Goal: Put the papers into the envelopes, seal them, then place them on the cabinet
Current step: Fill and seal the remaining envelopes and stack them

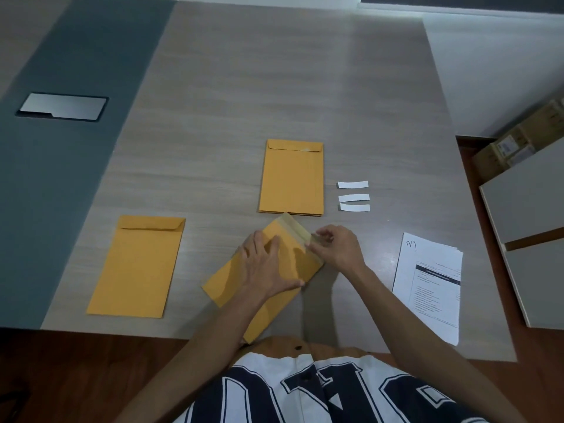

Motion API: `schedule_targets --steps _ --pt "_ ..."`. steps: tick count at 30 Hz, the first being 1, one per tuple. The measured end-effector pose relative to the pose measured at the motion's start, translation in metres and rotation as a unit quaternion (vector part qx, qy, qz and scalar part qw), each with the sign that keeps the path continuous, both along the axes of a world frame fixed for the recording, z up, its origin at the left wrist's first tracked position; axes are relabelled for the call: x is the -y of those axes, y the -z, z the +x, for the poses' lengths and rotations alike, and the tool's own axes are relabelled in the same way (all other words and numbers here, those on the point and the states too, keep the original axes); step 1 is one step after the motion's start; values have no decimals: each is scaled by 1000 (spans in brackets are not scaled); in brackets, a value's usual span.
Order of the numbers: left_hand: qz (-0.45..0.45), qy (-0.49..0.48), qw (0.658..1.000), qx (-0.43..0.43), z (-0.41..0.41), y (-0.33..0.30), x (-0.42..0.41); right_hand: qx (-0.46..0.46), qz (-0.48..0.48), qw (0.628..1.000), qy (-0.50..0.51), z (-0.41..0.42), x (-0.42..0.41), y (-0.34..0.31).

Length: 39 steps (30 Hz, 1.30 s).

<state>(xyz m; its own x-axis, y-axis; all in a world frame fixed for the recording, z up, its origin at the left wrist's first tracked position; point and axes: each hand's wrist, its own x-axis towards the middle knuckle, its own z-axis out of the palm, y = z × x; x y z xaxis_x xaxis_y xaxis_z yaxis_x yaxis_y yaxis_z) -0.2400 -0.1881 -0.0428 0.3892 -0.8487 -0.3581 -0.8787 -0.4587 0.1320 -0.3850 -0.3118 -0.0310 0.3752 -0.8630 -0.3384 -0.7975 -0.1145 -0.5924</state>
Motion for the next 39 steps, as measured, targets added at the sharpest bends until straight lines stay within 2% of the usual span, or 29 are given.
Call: schedule_targets --steps 6,9,13,16,19,22,25,28,35,39 --pt "-39 -1 998 47 0 3 -6 -124 -62 986 -97 10 -9 5" --pt "-53 3 998 25 6 3 -12 -128 -74 983 -109 17 -10 2" --pt "-97 -36 993 -58 16 6 -18 -108 -114 972 -177 18 -29 1" --pt "-106 -8 993 -54 19 4 -24 -122 -150 957 -217 14 -54 9" --pt "-79 93 993 0 23 2 -24 -140 -170 951 -218 14 -69 15" --pt "-34 155 987 14 30 6 -18 -177 -158 944 -228 21 -75 15" --pt "-10 178 983 31 37 10 -18 -240 -130 926 -260 32 -80 17" --pt "-7 200 977 70 38 12 -21 -251 -120 930 -239 37 -86 22" --pt "10 223 969 104 49 18 -22 -303 -170 909 -232 9 -81 36" --pt "31 227 969 98 49 21 -22 -311 -178 911 -204 -23 -82 40"
